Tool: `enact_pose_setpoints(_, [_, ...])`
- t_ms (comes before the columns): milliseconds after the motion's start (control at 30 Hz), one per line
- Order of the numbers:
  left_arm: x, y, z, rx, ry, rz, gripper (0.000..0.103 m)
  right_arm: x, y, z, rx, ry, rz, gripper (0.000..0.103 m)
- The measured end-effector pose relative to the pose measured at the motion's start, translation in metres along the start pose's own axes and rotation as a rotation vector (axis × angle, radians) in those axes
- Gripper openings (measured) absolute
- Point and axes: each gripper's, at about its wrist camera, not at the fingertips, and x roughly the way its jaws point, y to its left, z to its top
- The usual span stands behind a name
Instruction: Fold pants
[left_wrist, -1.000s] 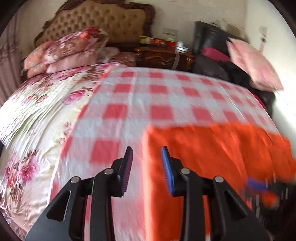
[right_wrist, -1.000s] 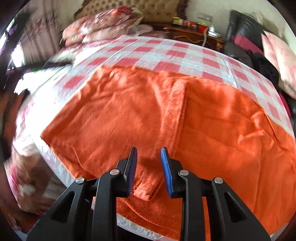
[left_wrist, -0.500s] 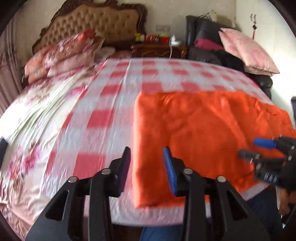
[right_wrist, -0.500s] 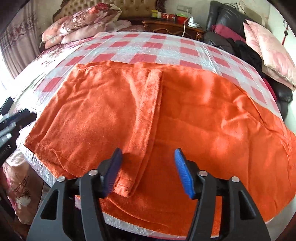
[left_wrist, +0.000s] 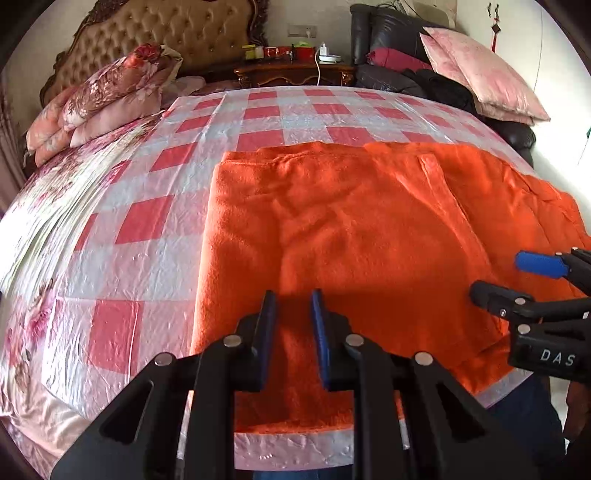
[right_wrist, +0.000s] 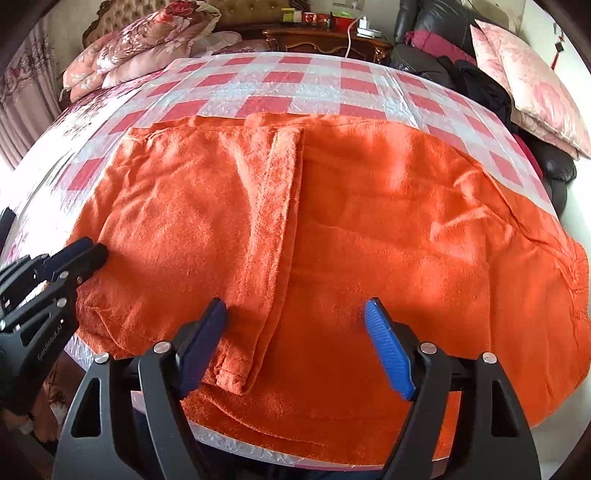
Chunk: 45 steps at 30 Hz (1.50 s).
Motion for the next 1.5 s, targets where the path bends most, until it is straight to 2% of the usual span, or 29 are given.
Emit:
enact_pose_setpoints(167, [-0.002,0.003,-0.002,0.007,-0.011,-0.018,0.020,-0.007,0.001,0.008,0.007,-0.010,-0.023,0.071])
enact_pose_setpoints(267, [-0.002,0.002,-0.003,0.008,-0.018,-0.018,0.020,-0.014,-0.003,0.026,0.028,-0.053,0.049,0.067])
enact_pose_setpoints(333, [-0.002,0.002,-0.004,0.003,-0.021,-0.020,0.020,-0.011,-0.003,0.043,0.027,-0.073,0.046,0.060])
enact_pose_setpoints(400, [-0.002,0.001,-0.004,0.009,-0.025,-0.017,0.020,-0.002,-0.002,0.062,0.037,-0.069,0.061,0.043])
enact_pose_setpoints(500, [-0.003,0.002,-0.005,0.007,-0.028,-0.025,0.020,0.014,0.000,0.087,0.028,-0.064,0.107,0.027])
enact_pose_setpoints(600, [-0.003,0.002,-0.005,0.011,-0.032,-0.026,0.020,0.034,-0.004,0.097,0.030,-0.036,0.081,0.019])
enact_pose_setpoints(700, [-0.003,0.002,-0.006,0.012,-0.036,-0.024,0.020,0.045,-0.012,0.100,0.034,-0.030,0.103,0.018])
enact_pose_setpoints(800, [-0.002,0.001,-0.006,0.016,-0.036,-0.020,0.020,0.044,-0.005,0.096,0.001,-0.047,0.073,0.018])
enact_pose_setpoints(900, [-0.002,0.001,-0.006,0.017,-0.038,-0.020,0.020,0.041,-0.007,0.096,0.021,-0.037,0.075,0.018])
enact_pose_setpoints(967, [-0.002,0.001,-0.007,0.018,-0.040,-0.019,0.020,0.031,-0.006,0.096,0.017,-0.072,0.077,0.018])
enact_pose_setpoints(1033, [-0.001,0.001,-0.007,0.016,-0.041,-0.017,0.020,0.019,0.003,0.093,-0.037,-0.133,0.036,0.018])
enact_pose_setpoints(1100, [-0.001,0.000,-0.007,0.019,-0.042,-0.015,0.020,0.027,0.005,0.091,-0.055,-0.096,-0.002,0.018])
enact_pose_setpoints(1133, [-0.002,0.000,-0.007,0.018,-0.043,-0.015,0.020,0.035,0.003,0.090,-0.050,-0.061,0.003,0.018])
enact_pose_setpoints(1200, [-0.002,0.000,-0.007,0.016,-0.046,-0.016,0.020,0.037,0.001,0.088,-0.068,-0.080,0.012,0.025])
enact_pose_setpoints(1267, [-0.002,-0.001,-0.008,0.017,-0.052,-0.014,0.020,0.034,0.002,0.088,-0.080,-0.079,0.006,0.025])
enact_pose_setpoints(1333, [-0.002,-0.001,-0.008,0.014,-0.057,-0.014,0.020,0.029,-0.004,0.086,-0.023,-0.062,0.031,0.025])
enact_pose_setpoints(1400, [-0.002,-0.001,-0.008,0.017,-0.061,-0.017,0.020,0.013,-0.007,0.082,0.018,-0.093,0.077,0.027])
enact_pose_setpoints(1500, [-0.002,0.000,-0.007,0.018,-0.056,-0.026,0.020,-0.015,0.004,0.059,-0.010,-0.144,0.113,0.028])
